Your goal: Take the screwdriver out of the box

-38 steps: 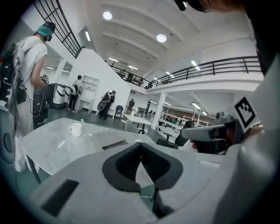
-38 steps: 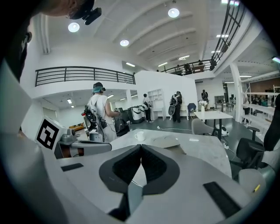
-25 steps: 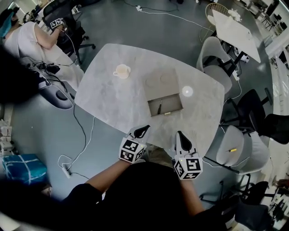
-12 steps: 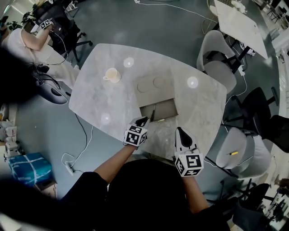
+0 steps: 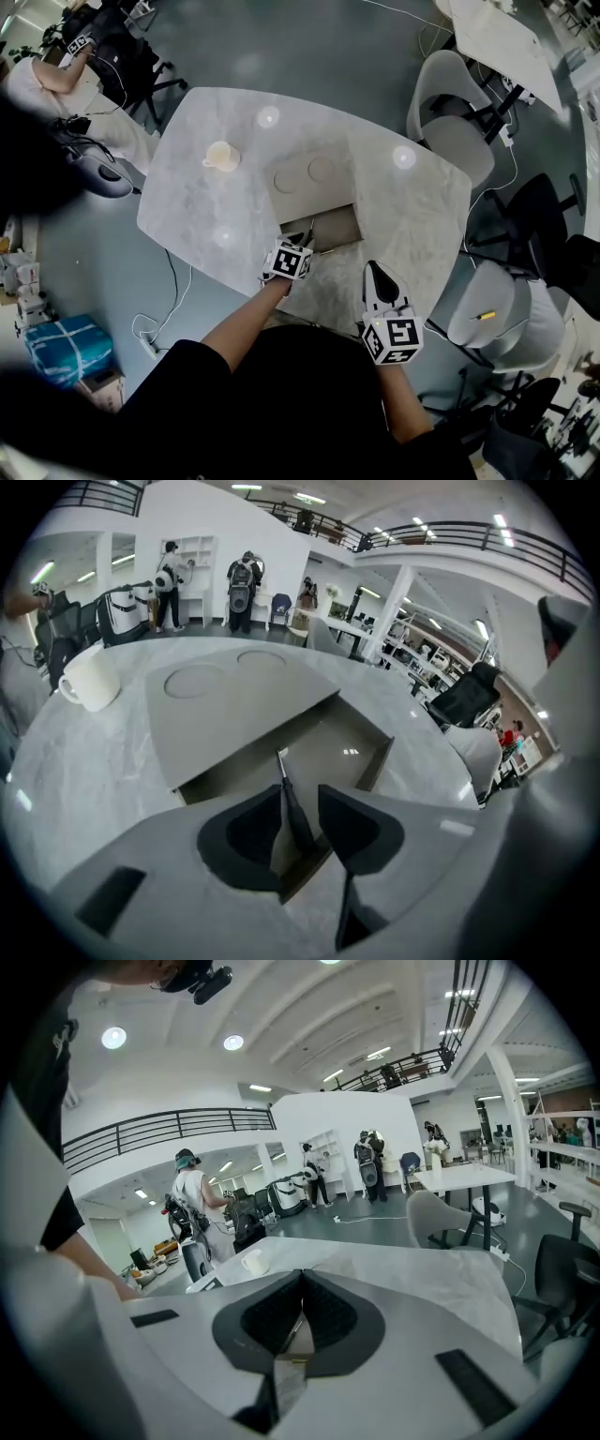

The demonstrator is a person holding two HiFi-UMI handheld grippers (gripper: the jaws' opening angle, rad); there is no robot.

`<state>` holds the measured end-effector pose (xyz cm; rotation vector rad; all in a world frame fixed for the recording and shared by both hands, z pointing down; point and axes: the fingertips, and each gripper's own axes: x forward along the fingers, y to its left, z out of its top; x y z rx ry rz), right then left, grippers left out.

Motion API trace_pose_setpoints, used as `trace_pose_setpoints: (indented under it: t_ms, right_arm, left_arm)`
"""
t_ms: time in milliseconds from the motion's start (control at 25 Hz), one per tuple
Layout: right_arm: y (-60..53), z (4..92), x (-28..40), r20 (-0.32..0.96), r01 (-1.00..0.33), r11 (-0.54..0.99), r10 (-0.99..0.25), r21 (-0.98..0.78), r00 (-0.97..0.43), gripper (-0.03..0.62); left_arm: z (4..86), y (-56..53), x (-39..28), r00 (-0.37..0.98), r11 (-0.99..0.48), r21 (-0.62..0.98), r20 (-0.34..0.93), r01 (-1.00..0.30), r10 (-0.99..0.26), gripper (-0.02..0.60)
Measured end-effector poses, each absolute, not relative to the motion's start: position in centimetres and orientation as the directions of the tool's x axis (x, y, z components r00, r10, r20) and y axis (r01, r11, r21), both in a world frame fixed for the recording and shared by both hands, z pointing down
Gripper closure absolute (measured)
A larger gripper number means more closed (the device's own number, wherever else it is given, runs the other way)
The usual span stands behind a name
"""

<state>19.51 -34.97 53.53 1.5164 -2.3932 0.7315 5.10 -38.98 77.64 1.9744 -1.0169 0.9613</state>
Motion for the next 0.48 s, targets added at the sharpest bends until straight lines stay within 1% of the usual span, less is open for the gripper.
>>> trace_pose_setpoints:
  t_ms: [120, 280, 320, 400, 480]
  right_arm:
    - [-35.9, 53.0, 19.4, 0.415, -0.888, 0.34, -0.792, -0.31, -0.448, 0.583]
    - [-36.9, 53.0, 19.8, 0.407, -0.881, 0.339, -0.791, -0.33, -0.457, 0.583]
    - [-37.1, 53.2, 20.0, 0.41, -0.88, 0.34, -0.788, -0.332, -0.459, 0.583]
    - [-37.4, 53.6, 20.6, 0.417, -0.883, 0.336, -0.787, -0.329, -0.455, 0.583]
    - [-37.7, 53.9, 21.4, 0.423, -0.89, 0.322, -0.792, -0.323, -0.44, 0.583]
  left_arm:
    - [79.0, -38.9, 5.3, 0.395, -0.415, 0.255, 0.87, -0.873, -0.296, 0.442]
    - [80.3, -38.8, 4.9, 0.355, -0.289, 0.281, 0.902, -0.915, -0.246, 0.43]
    - [80.5, -38.8, 5.0, 0.345, -0.28, 0.277, 0.91, -0.919, -0.232, 0.43]
    - [81.1, -38.7, 5.3, 0.321, -0.309, 0.251, 0.926, -0.918, -0.201, 0.431]
    - [81.4, -38.9, 5.1, 0.282, -0.34, 0.203, 0.938, -0.918, -0.201, 0.445]
